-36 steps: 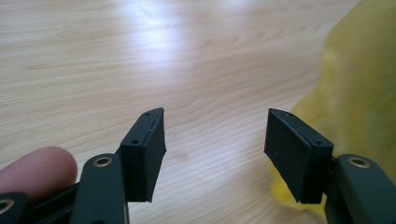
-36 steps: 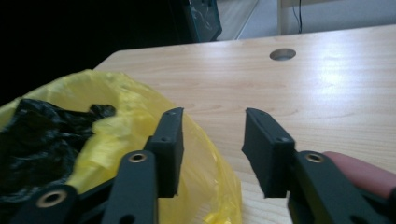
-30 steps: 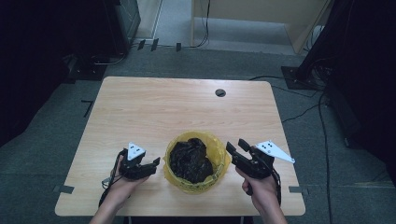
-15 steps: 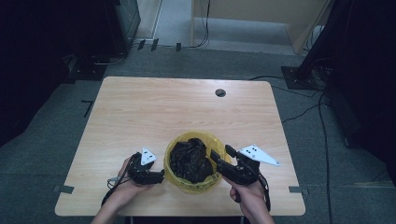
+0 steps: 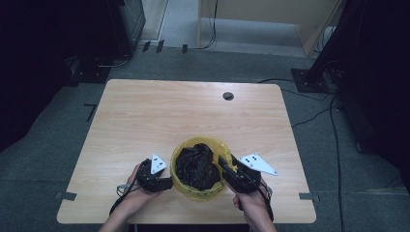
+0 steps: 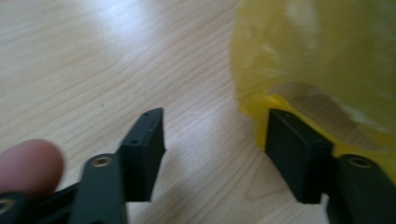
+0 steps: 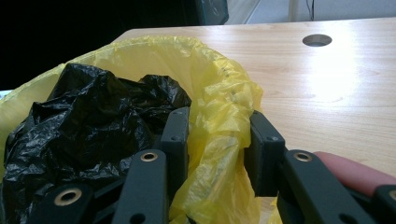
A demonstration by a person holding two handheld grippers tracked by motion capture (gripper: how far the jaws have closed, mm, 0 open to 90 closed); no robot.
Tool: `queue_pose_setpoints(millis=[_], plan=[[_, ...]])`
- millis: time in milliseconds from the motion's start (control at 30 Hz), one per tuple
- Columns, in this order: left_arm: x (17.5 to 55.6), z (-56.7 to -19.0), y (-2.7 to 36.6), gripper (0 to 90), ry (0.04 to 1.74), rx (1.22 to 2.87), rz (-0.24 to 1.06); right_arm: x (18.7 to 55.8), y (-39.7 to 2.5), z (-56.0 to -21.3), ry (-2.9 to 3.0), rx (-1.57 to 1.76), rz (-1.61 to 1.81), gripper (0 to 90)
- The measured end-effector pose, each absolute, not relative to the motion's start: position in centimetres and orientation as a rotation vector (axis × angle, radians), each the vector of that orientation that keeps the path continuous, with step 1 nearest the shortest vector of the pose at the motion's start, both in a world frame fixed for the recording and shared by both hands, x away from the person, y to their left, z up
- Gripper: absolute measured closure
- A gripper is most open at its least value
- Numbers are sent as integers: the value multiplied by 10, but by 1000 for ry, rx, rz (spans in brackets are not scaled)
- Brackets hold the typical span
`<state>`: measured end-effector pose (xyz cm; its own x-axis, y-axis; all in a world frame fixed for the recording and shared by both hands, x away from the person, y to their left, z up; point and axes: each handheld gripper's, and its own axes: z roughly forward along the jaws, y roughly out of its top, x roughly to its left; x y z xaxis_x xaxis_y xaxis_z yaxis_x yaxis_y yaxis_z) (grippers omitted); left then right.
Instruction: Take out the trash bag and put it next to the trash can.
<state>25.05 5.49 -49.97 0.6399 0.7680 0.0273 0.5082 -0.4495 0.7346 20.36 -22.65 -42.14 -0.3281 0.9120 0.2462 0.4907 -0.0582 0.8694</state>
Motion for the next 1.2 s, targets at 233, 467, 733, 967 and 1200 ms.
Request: queue_pose_setpoints(millis=[233,467,733,967,1200], plan=[[240,-482,52,693,918,2034,520,203,-227,-422,1808,1480,1355,652],[234,-459,58,865,874,1947,496,203,-226,-421,1807,1475,1352,655],[231,-428,72,892,899,1776,407,203,-225,-420,1809,1480,1327,664],[229,-398,78,900,841,1687,367,203,-224,-419,1815,1477,1300,673],[228,-381,69,900,796,1643,273,203,-220,-417,1820,1474,1266,682]])
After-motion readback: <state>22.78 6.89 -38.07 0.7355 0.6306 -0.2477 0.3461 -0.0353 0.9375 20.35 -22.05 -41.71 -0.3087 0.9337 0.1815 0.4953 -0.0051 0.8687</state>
